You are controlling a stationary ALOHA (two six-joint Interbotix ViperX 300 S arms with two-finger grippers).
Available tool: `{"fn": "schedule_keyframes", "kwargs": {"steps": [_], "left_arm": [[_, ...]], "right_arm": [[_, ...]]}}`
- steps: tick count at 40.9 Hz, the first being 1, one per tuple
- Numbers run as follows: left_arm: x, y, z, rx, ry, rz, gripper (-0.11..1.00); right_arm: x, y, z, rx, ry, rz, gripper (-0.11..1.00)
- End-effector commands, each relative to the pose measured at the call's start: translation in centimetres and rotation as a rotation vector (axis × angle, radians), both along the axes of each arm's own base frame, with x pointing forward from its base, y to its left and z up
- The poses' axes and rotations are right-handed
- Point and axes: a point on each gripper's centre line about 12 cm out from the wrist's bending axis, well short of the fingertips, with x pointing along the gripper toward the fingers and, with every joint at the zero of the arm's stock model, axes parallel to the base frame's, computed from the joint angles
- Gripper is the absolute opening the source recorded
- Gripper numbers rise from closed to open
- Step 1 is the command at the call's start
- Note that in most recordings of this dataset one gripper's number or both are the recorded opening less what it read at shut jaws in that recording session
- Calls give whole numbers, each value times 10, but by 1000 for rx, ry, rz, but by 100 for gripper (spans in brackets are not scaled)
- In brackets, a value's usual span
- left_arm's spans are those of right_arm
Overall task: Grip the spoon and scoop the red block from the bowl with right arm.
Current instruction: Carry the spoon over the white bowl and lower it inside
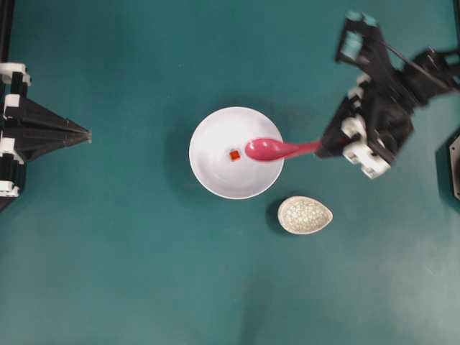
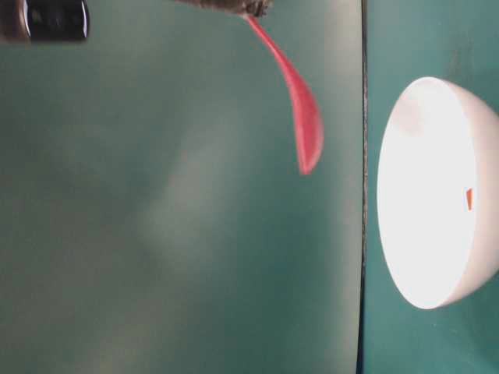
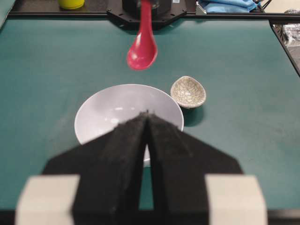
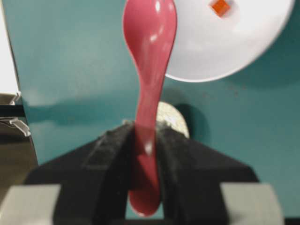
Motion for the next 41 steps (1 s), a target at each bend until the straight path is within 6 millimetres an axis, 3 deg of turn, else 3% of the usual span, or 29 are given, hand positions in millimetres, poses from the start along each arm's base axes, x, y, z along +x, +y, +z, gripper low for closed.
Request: {"fn": "schedule_keyframes", "kwargs": {"steps": [1,16,41], "left_arm": [[2,0,4,3,-9,-2,0],[2,0,4,5,-8,-2,0],[2,0,3,20,-6,-3,0]], "right_arm": [[14,-7,5,1,42,26,22],[50,-30,-28,-83,291,63,22],[69,-27,-61,-85,363,98,22]]}}
